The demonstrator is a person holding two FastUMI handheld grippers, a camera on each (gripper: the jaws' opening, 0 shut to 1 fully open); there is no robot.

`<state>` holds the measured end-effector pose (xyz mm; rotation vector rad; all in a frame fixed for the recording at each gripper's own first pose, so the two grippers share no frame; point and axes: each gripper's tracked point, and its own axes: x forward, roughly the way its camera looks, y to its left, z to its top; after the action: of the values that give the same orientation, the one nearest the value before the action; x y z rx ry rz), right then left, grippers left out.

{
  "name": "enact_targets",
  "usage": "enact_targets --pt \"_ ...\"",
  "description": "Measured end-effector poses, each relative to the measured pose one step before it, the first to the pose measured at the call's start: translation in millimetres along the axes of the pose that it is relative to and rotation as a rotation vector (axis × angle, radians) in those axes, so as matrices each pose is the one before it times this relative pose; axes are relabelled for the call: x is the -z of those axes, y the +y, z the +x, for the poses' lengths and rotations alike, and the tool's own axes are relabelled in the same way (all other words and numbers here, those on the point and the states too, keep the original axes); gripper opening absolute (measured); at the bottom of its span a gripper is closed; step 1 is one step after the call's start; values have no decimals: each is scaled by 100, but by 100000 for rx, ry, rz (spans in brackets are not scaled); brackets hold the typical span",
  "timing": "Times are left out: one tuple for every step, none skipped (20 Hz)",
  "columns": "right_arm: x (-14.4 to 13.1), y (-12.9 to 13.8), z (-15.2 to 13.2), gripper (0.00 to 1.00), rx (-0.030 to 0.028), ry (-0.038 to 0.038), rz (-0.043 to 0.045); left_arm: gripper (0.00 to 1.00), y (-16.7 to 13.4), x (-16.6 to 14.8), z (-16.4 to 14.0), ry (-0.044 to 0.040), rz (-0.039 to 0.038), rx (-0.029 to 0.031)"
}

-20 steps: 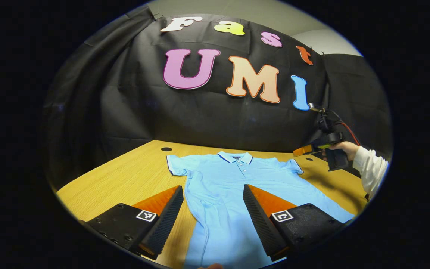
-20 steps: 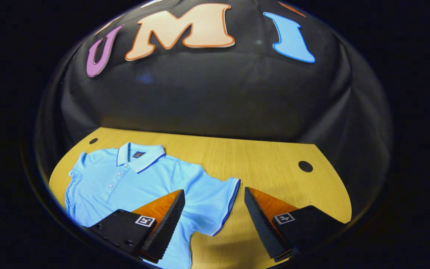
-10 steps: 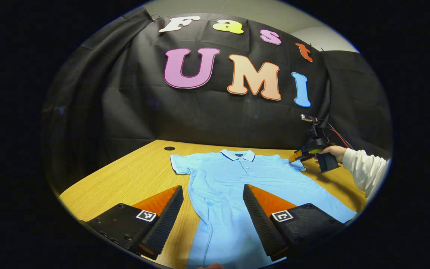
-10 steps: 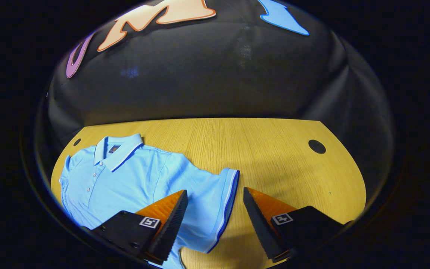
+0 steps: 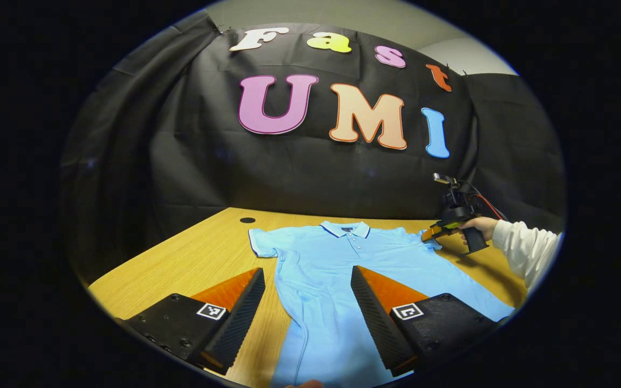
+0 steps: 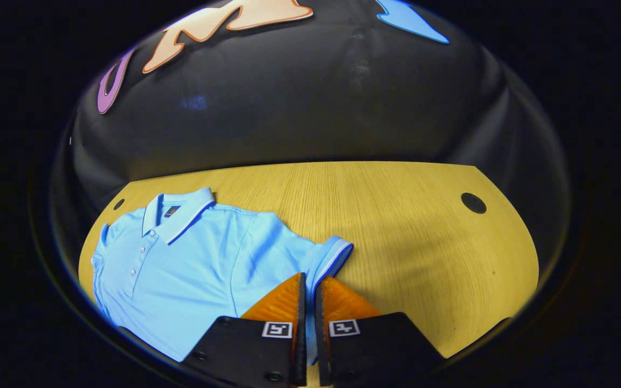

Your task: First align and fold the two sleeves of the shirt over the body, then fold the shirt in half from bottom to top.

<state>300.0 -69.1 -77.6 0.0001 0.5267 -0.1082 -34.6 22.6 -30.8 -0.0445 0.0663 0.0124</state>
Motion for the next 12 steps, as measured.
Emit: enact_targets --pt "14 103 -142 5 -164 50 -371 95 62 215 -191 545 -650 382" --pt "-183 191 -143 5 -234 -403 11 95 8 216 -66 510 -573 64" --pt "-494 165 -393 2 -646 -1639 -426 95 -19 282 100 702 -413 -96" --pt "-742 140 -326 2 -205 -2385 -318 95 53 86 -23 522 -336 -178" --pt "-837 373 -453 2 -686 -2324 143 95 91 117 -42 296 -340 -155" --pt "-689 654 -447 2 -824 -1788 842 96 63 -17 -10 93 -329 -211" --pt "-730 650 -425 2 -1259 -1625 1113 96 61 28 35 -272 -463 -240" --pt "-642 608 -506 2 -1733 -1865 947 96 -55 -90 51 -27 -222 210" --pt "-646 867 -409 2 -2332 -1903 996 95 -77 55 70 20 -43 7" --pt "-442 1170 -288 2 -2881 -1353 1702 95 -65 54 -12 180 -53 298" --pt "-317 1518 -196 2 -4207 -588 3143 95 -173 130 -62 189 -222 357" --pt "-56 1825 -79 2 -5452 -374 3776 96 -123 54 -10 278 -288 329"
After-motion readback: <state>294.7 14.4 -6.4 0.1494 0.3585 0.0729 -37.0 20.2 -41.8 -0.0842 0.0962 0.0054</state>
